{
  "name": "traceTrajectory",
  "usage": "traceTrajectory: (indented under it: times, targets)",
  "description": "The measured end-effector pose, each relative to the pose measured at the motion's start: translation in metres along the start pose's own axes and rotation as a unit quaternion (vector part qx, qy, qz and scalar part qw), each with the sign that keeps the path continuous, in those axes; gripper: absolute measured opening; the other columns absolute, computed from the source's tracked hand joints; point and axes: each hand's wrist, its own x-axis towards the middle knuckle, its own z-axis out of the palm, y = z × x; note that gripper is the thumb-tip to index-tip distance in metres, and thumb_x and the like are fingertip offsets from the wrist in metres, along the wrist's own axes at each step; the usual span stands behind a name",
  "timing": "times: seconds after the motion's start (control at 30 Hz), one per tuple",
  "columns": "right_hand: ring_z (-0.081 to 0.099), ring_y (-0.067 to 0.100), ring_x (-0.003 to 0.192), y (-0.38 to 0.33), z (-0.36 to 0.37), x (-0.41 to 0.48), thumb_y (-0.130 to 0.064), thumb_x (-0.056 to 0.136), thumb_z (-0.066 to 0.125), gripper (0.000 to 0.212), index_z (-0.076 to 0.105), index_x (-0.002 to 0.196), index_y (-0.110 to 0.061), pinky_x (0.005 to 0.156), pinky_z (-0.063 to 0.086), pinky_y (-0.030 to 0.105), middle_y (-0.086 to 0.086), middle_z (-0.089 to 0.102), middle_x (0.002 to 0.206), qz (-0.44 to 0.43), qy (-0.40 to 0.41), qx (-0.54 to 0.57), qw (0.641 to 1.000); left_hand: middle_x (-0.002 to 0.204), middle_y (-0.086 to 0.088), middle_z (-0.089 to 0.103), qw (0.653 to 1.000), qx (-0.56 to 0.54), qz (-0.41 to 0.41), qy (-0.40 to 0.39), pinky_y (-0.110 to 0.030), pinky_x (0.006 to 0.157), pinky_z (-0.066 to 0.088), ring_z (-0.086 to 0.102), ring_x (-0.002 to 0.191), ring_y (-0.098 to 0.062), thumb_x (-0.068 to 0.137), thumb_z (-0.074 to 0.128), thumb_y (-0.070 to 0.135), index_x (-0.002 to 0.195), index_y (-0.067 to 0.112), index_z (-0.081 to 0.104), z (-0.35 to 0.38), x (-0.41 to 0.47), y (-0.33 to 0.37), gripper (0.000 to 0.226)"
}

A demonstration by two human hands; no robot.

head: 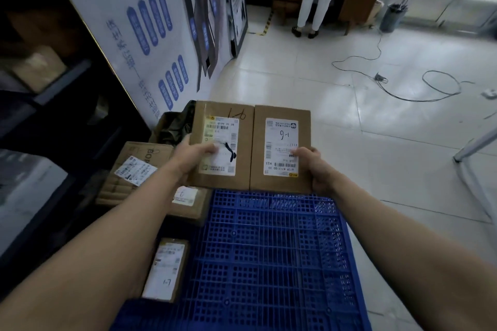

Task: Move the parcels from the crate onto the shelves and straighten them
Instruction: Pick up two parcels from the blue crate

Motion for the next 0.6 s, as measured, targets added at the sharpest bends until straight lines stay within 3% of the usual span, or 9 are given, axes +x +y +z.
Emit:
traceTrajectory:
  times: [0.13,0.33,0.47,0.6]
  targets:
    - [0.068,0.037,0.100,-0.052,0.037,-0.037,-0.027,0.087,0.066,0.066,0.024,0.139,-0.029,0.076,0.057,0.055,0.018,0.066,0.116,-0.042,-0.062,0.004,0.997,0.104,-0.008,0.068,0.998,-0.049,0.047,0.013,-0.029,0.053,0.055,0.069,0.076,-0.022,0.080,0.072,0.015,0.131,0.016,0.045,-0.044,-0.045,0.053,0.058]
    - [0.066,0.034,0.107,-0.103,0.104,-0.082,-0.025,0.083,0.064,0.062,0.040,0.140,-0.018,0.080,0.057,0.047,0.016,0.066,0.122,-0.098,-0.199,-0.006,0.975,0.116,-0.007,0.063,0.991,-0.091,0.094,0.022,-0.043,0.072,0.057,0.067,0.095,-0.030,0.076,0.076,0.014,0.135,0.035,0.030,-0.125,-0.125,0.093,0.078]
    - [0.067,0.032,0.104,-0.125,0.154,-0.112,-0.023,0.092,0.055,0.043,0.051,0.133,-0.014,0.084,0.055,0.045,0.014,0.069,0.116,-0.091,-0.261,-0.055,0.959,0.123,-0.011,0.060,0.982,-0.124,0.114,0.080,-0.051,0.087,0.053,0.063,0.104,-0.033,0.068,0.071,0.013,0.135,0.038,0.030,-0.171,-0.188,0.087,0.082]
    - [0.072,0.027,0.089,-0.122,0.209,-0.146,-0.023,0.091,0.058,0.027,0.062,0.114,-0.011,0.080,0.055,0.043,0.011,0.075,0.099,-0.055,-0.341,-0.104,0.933,0.117,-0.009,0.060,0.966,-0.137,0.127,0.181,-0.045,0.076,0.058,0.066,0.096,-0.032,0.078,0.065,0.008,0.139,0.041,0.024,-0.199,-0.265,0.063,0.080]
